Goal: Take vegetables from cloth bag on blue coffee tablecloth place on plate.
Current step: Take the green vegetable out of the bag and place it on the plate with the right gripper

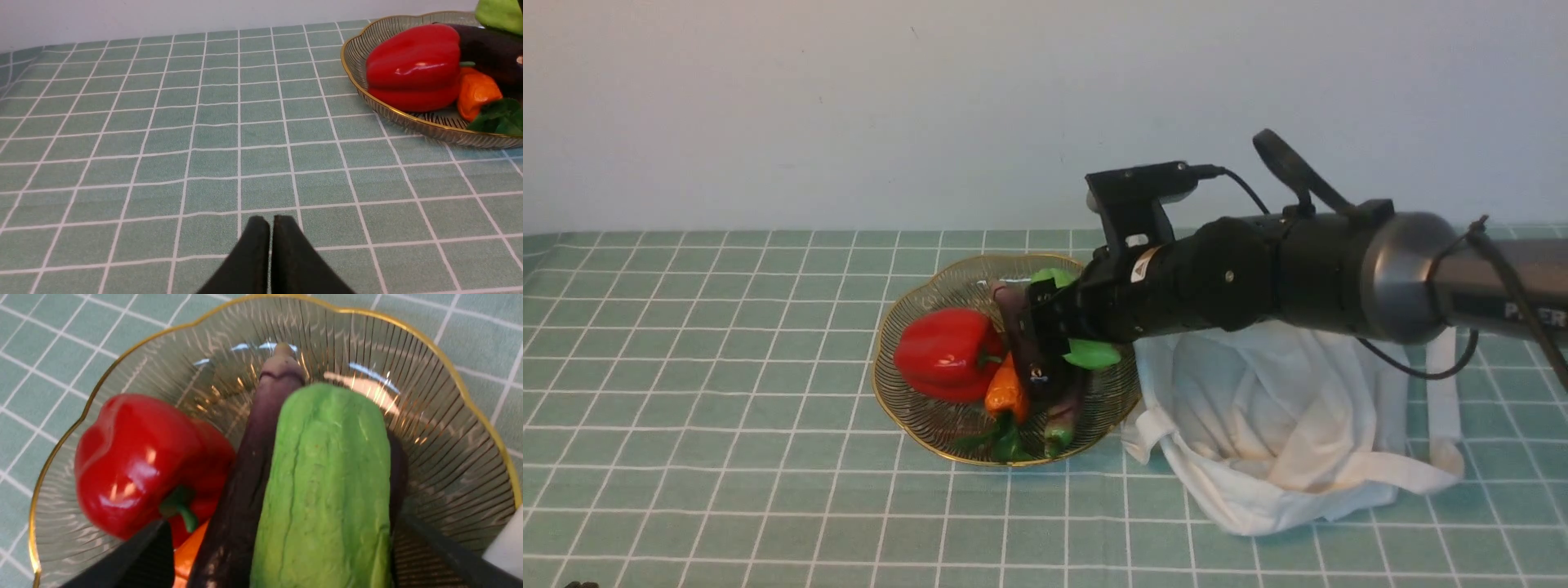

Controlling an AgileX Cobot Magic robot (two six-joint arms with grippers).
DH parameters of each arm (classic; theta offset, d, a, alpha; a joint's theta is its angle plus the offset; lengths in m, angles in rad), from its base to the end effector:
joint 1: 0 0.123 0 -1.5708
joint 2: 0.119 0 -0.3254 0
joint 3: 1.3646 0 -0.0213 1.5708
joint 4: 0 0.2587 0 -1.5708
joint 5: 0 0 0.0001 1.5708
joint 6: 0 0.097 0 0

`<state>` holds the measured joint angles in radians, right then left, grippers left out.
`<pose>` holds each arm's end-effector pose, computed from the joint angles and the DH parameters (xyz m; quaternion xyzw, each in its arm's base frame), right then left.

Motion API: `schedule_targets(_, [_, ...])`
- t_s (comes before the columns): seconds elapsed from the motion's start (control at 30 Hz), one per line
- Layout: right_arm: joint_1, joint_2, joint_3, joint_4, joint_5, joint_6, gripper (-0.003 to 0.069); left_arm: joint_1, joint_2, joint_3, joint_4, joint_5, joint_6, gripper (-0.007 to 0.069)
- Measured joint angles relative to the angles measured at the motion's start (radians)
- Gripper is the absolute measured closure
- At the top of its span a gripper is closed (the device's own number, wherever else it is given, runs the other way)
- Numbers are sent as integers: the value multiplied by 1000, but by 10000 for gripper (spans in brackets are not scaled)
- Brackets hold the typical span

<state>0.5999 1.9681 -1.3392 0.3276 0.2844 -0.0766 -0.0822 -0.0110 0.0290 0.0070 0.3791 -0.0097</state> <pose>0.3745 0.2668 0.2207 -0.1831 0.9098 0.1890 0.3210 0.0254 -0.0018 0.1675 0.0311 0.8072 -0.0241 0.5890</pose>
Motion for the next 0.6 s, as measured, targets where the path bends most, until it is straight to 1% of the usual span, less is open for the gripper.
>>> schedule_targets(0.17, [0,-3,-4,0,-2,-4,-31,0,0,0,0,0,0,629])
schedule_targets(0.27, [0,-28,-36,-23,55,-18,-32,0,0,0,0,0,0,629])
schedule_targets(0.4, [0,-90,-124,-81,168,-30,-31,0,0,0,0,0,0,629])
schedule_targets(0.43, [0,-121,-168,-104,218,-31,-27,0,0,0,0,0,0,629])
schedule_targets(0.53, [0,-156,-217,-126,305,-32,-18,0,0,0,0,0,0,629])
schedule_targets(0.6, [0,-212,-288,-155,446,-33,15,0,0,0,0,0,0,629])
